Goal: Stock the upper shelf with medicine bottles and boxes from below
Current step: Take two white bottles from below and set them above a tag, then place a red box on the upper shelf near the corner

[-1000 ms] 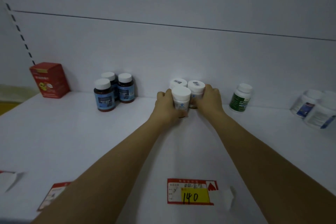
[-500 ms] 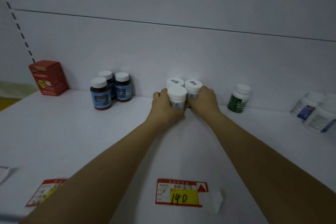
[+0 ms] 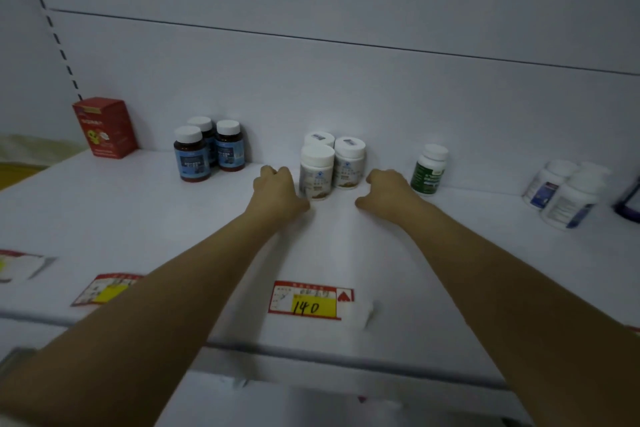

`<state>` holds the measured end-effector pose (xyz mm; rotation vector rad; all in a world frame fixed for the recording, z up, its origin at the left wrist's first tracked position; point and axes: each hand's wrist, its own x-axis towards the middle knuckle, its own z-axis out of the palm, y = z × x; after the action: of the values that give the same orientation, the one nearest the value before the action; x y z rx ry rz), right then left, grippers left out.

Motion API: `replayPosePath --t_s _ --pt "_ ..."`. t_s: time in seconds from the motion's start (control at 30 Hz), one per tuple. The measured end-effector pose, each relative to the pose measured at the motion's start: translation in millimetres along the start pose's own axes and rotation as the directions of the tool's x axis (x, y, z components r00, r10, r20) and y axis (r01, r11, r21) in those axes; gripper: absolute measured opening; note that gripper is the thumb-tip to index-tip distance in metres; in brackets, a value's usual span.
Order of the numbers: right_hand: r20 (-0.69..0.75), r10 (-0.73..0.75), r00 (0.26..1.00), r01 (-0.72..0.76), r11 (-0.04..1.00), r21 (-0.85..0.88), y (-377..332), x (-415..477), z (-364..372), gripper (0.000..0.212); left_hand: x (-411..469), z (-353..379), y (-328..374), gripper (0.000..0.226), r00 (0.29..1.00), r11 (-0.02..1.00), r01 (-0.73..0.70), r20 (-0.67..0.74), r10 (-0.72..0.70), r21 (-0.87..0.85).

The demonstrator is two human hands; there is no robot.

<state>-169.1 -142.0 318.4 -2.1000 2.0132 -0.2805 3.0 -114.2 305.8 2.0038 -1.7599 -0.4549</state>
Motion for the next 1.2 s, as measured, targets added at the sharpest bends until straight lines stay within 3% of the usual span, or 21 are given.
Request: replayPosePath --t_s 0.13,0.3,0.57,0.73,1.03,1.2 --pt "0.015 -0.06 0.998 0.061 0.994 -0.089 -1.2 -35.3 -9.5 0.053 -34.9 -16.8 -4.1 0.056 0.998 0.975 -0.057 0.03 0.052 0.215" --pt "0.033 -0.083 0.996 0.088 0.984 -0.158 -6.6 -89.4 -25.4 0.053 -79.5 -37.2 -5.0 0.051 0.991 0.936 -0.13 0.058 0.117 0.327" --pt "-0.051 -0.046 0.998 0.037 0.986 -0.164 -17.3 -207.2 -41.3 0.047 -183.5 -59.8 -9.9 0.052 0.965 0.914 -0.256 0.037 0.258 0.314" --pt "-0.041 -0.003 0.999 -0.005 0.983 -0.185 -23.0 -286.5 -27.7 0.047 -254.9 -51.2 -25.7 0.05 0.936 0.893 -0.351 0.108 0.334 0.281" --pt "0.06 0.127 0.99 -0.116 0.98 -0.165 13.5 -385.2 16.6 0.047 -341.5 -4.3 -47.4 0.051 0.906 0.882 -0.405 0.231 0.353 0.24" --pt "0.159 0.18 0.971 -0.163 0.98 -0.115 44.1 -399.8 51.3 0.029 -356.5 38.3 -64.2 0.051 0.891 0.88 -0.408 0.318 0.325 0.243"
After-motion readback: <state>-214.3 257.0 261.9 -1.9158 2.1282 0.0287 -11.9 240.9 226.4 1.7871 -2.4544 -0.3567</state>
